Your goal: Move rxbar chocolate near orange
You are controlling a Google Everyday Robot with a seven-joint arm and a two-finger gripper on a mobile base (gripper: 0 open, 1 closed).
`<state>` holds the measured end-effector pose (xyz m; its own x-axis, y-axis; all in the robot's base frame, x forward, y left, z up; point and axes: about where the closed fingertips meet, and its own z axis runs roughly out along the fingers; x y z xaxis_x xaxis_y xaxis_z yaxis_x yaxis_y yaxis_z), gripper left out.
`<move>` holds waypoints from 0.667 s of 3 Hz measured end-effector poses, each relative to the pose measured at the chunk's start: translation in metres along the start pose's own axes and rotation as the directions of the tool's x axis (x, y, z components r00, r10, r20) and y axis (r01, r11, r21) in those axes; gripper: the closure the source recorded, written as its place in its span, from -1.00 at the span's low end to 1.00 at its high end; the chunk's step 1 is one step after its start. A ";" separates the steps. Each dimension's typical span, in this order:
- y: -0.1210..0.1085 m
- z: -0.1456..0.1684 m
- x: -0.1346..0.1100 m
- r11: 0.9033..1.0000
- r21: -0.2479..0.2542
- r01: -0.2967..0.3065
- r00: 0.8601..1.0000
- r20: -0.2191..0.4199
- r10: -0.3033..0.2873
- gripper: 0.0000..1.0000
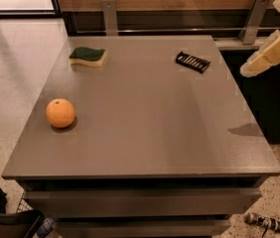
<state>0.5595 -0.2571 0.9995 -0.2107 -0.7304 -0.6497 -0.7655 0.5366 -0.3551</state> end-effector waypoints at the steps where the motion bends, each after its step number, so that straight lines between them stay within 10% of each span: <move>1: -0.012 0.023 0.008 0.999 -0.024 -0.038 0.997 0.070 0.040 -1.00; 2: -0.014 0.024 0.008 0.999 -0.023 -0.040 0.996 0.074 0.042 -1.00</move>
Offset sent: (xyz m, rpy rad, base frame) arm 0.0153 -0.0027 -0.0101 0.0579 -0.0080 0.0090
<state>0.5833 -0.2605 0.9827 -0.1965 -0.6740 -0.7121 -0.7701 0.5556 -0.3134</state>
